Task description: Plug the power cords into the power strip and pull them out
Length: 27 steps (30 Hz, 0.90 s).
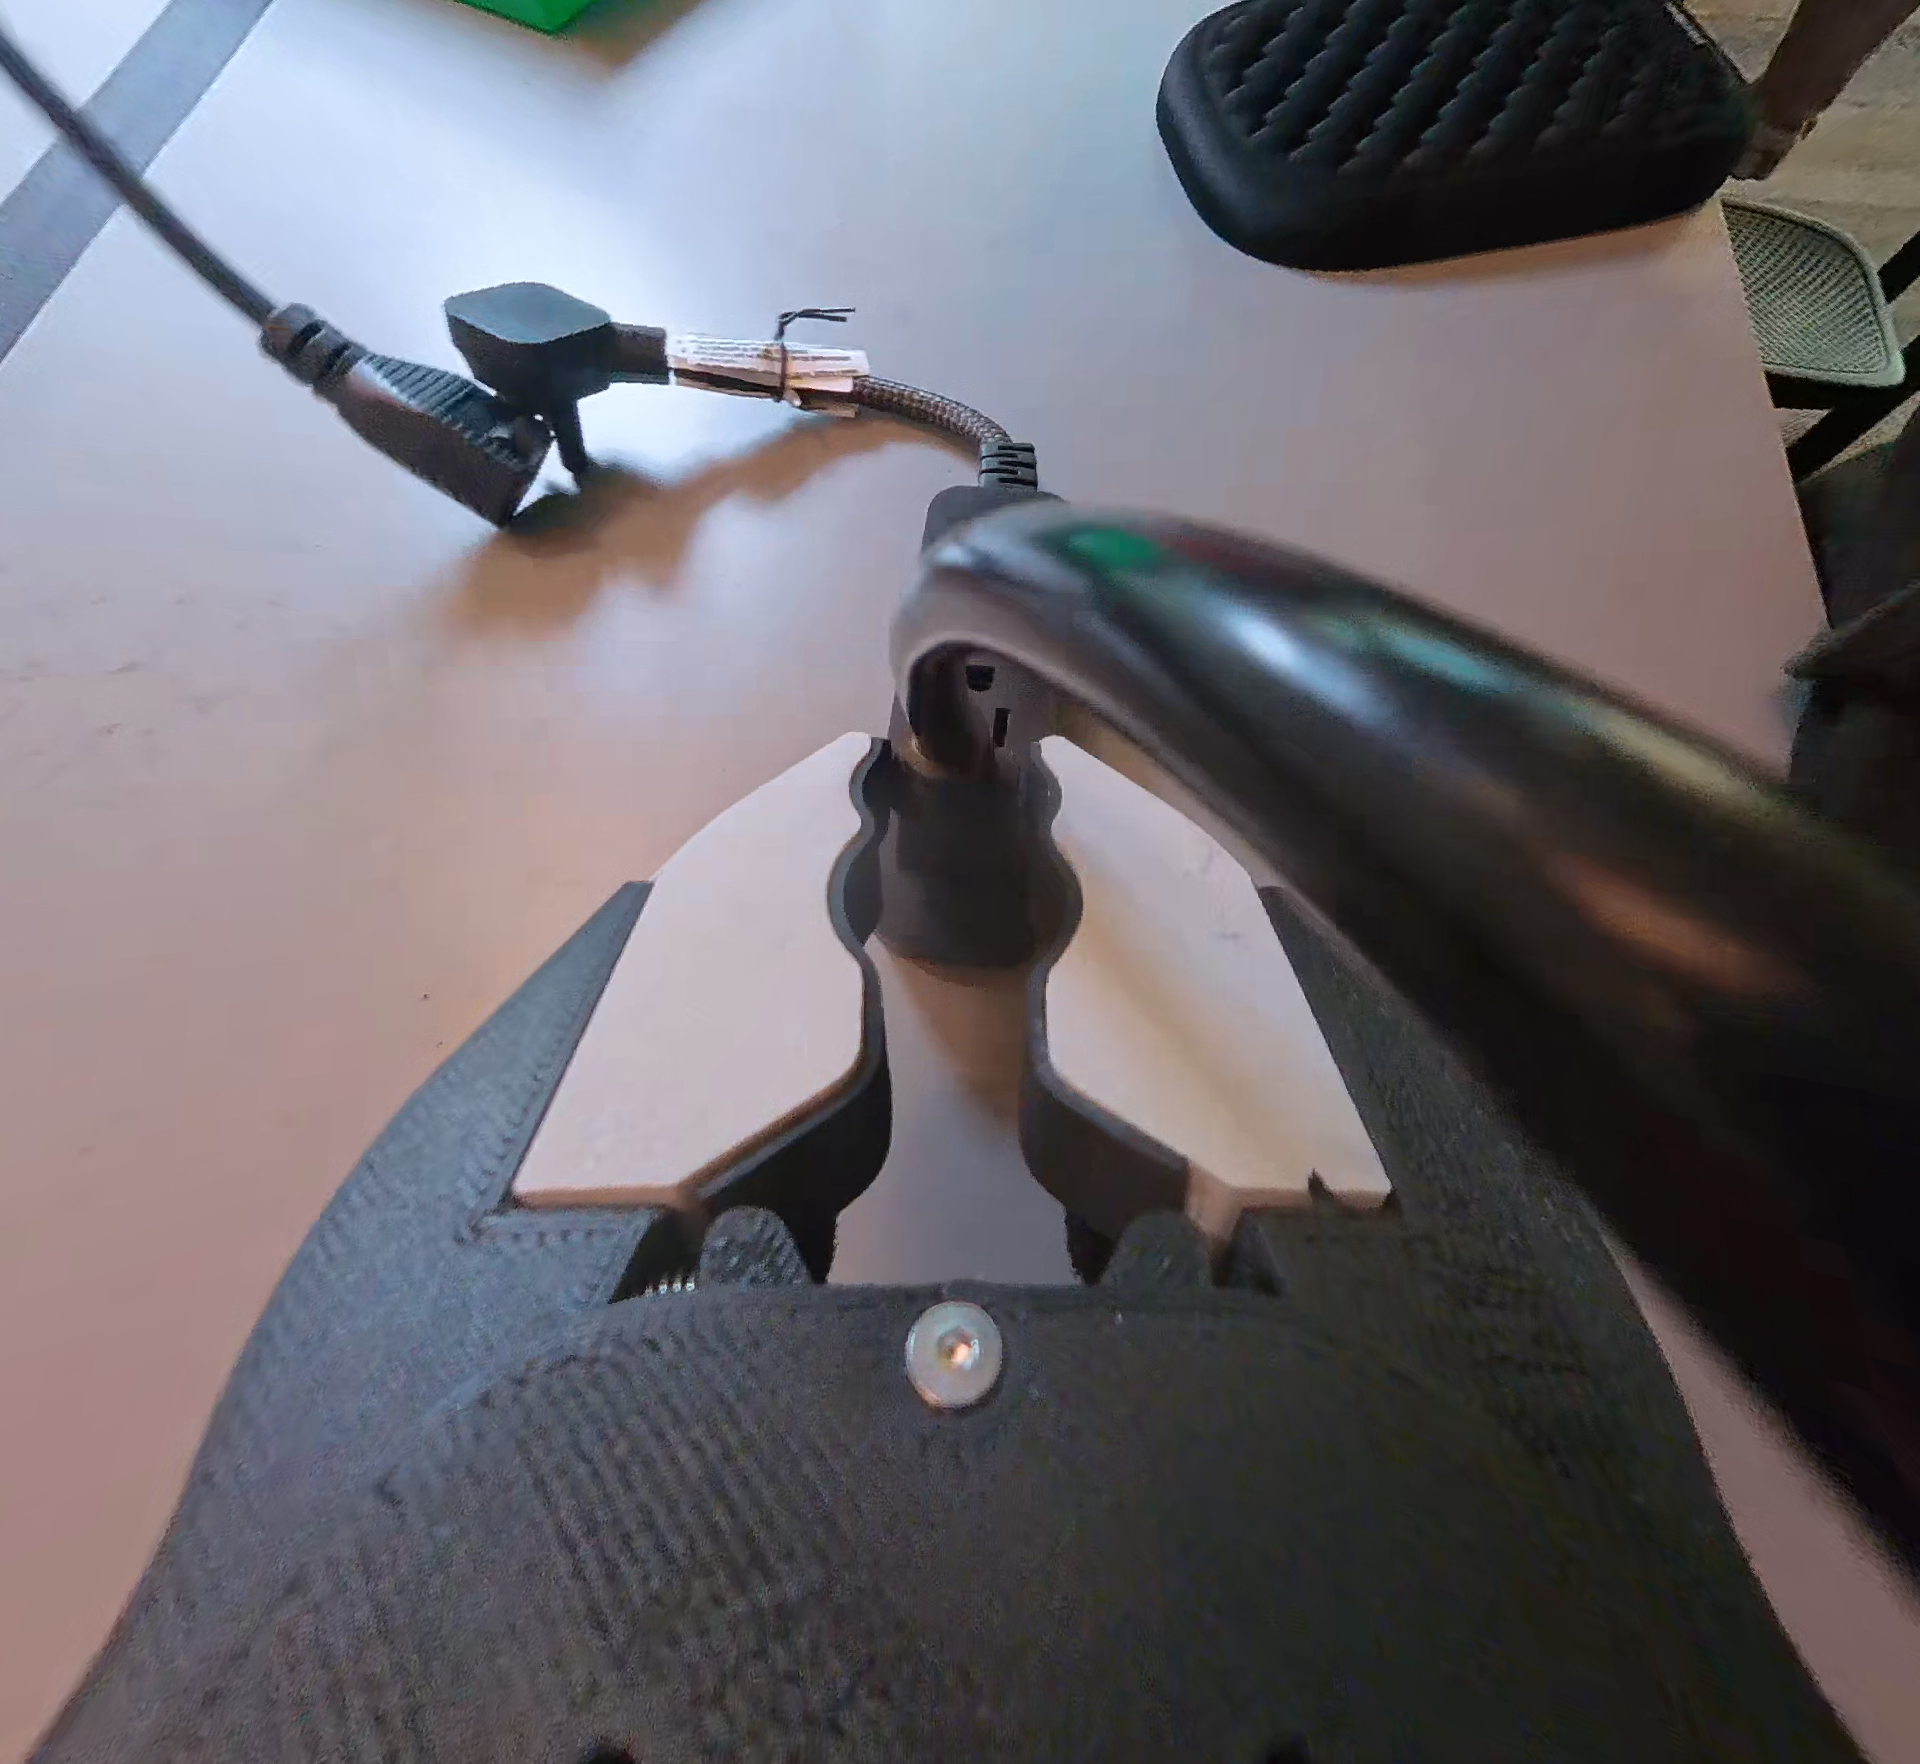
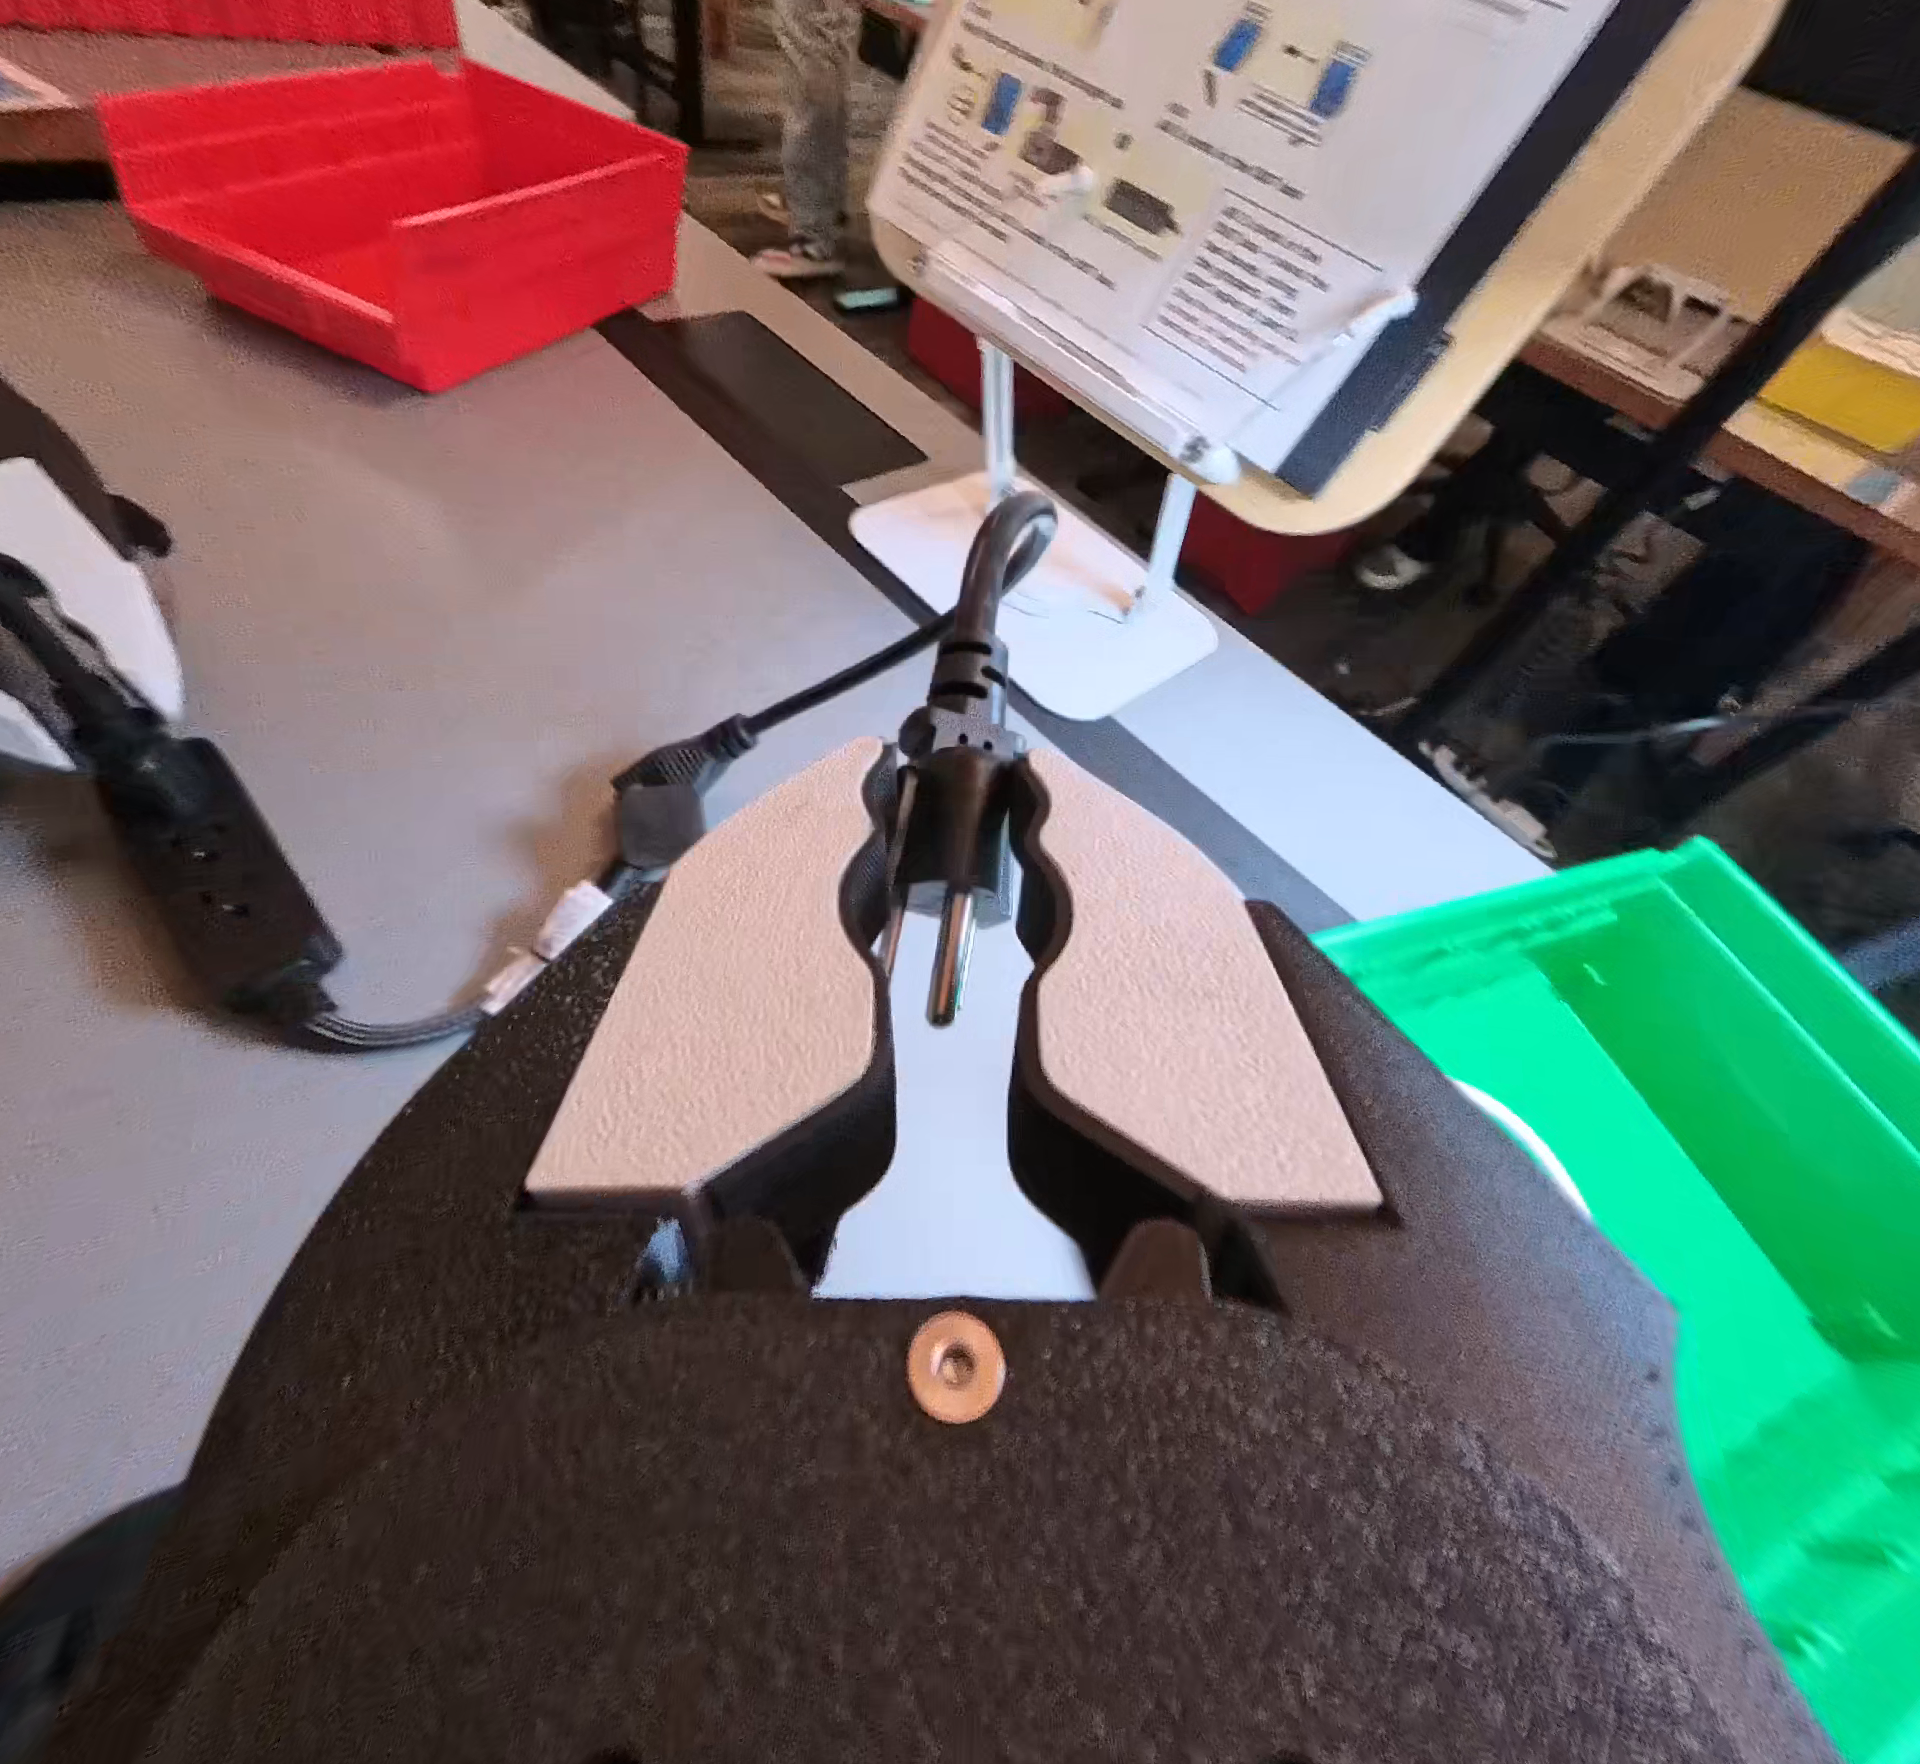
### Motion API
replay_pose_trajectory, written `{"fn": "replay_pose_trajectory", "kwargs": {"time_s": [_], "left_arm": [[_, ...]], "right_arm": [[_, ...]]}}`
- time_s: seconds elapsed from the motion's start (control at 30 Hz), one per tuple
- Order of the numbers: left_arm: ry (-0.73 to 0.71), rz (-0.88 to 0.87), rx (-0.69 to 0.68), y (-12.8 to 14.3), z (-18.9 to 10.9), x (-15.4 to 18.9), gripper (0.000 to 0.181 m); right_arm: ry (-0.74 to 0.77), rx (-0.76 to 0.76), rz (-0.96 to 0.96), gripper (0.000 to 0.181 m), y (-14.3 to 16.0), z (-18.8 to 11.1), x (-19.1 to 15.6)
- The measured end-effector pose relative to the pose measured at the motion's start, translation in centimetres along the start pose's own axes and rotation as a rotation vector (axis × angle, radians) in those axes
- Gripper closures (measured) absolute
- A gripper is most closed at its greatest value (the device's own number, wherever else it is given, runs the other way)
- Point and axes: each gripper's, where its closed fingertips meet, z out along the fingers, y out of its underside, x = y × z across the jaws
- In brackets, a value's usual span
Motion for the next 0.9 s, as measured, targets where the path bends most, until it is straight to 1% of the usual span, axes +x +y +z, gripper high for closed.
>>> {"fn": "replay_pose_trajectory", "kwargs": {"time_s": [0.07, 0.1, 0.17, 0.23, 0.3, 0.4, 0.47, 0.6, 0.67, 0.73, 0.8, 0.9], "left_arm": [[-0.004, -0.002, 0.011, 0.0, -0.1, 0.0, 0.156], [-0.005, -0.004, 0.014, 0.0, -0.1, 0.0, 0.156], [-0.002, -0.009, 0.016, 0.0, -0.1, 0.0, 0.157], [0.003, -0.018, 0.023, 0.0, -0.1, 0.0, 0.157], [0.008, -0.028, 0.030, 0.0, -0.1, 0.0, 0.157], [0.014, -0.041, 0.037, 0.1, -0.1, 0.0, 0.157], [0.012, -0.042, 0.039, 0.1, -0.1, 0.0, 0.157], [0.012, -0.041, 0.036, 0.2, 0.0, 0.0, 0.157], [0.015, -0.042, 0.037, 0.2, 0.0, 0.0, 0.157], [0.018, -0.044, 0.039, 0.2, 0.0, 0.0, 0.157], [0.022, -0.048, 0.042, 0.2, 0.1, 0.0, 0.157], [0.025, -0.051, 0.044, 0.2, 0.2, 0.0, 0.157]], "right_arm": [[0.058, -0.066, 0.015, 0.162, 1.1, -1.1, 2.8], [0.070, -0.068, 0.027, 0.162, 1.4, -1.4, 3.8], [0.064, -0.071, 0.026, 0.162, 1.4, -1.9, 4.4], [0.056, -0.086, -0.048, 0.162, 0.8, -2.3, 4.1], [0.035, -0.104, -0.122, 0.162, -0.2, -2.4, 3.2], [0.017, -0.091, -0.241, 0.162, -2.3, -2.9, 2.0], [0.029, -0.089, -0.294, 0.162, -3.6, -3.5, 1.7], [0.072, -0.047, -0.346, 0.163, -6.7, -6.0, 2.0], [0.140, -0.036, -0.371, 0.168, -8.2, -7.9, 3.2], [0.208, -0.076, -0.423, 0.169, -8.9, -9.2, 4.5], [0.274, -0.146, -0.465, 0.170, -8.5, -9.4, 6.2], [0.325, -0.204, -0.453, 0.171, -7.4, -8.7, 9.1]]}}
